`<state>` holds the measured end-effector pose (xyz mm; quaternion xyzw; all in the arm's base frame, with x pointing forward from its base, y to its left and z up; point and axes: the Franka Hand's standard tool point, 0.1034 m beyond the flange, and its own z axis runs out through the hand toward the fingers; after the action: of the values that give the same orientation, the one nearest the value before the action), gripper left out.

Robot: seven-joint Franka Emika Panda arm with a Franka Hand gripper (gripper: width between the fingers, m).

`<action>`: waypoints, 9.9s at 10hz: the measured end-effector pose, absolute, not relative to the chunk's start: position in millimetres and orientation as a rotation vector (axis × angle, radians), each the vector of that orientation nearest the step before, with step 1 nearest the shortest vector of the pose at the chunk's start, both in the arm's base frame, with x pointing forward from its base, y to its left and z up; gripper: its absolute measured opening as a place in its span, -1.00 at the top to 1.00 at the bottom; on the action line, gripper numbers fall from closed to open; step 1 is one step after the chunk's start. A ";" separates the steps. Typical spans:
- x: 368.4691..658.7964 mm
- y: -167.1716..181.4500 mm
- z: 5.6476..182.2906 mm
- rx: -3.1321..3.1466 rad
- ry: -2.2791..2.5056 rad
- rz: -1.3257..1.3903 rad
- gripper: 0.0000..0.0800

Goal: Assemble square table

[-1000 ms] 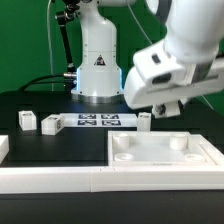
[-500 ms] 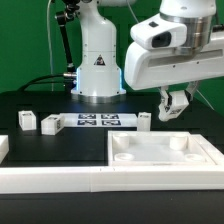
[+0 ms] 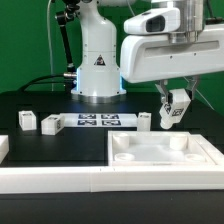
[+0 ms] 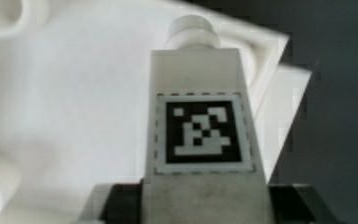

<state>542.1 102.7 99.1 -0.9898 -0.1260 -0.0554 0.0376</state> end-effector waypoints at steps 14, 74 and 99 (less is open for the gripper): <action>611.2 112.0 118.1 -3.001 -0.216 -0.378 0.27; 623.5 116.4 97.6 -2.987 -0.364 0.200 -0.62; 626.5 112.0 86.2 -2.881 1.049 0.154 0.27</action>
Offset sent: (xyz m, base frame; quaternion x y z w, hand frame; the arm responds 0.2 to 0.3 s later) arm 0.0341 0.0095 0.0196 0.0420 0.0408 0.0320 0.9978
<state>626.5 112.0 86.2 -0.9378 0.3415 0.0502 0.0358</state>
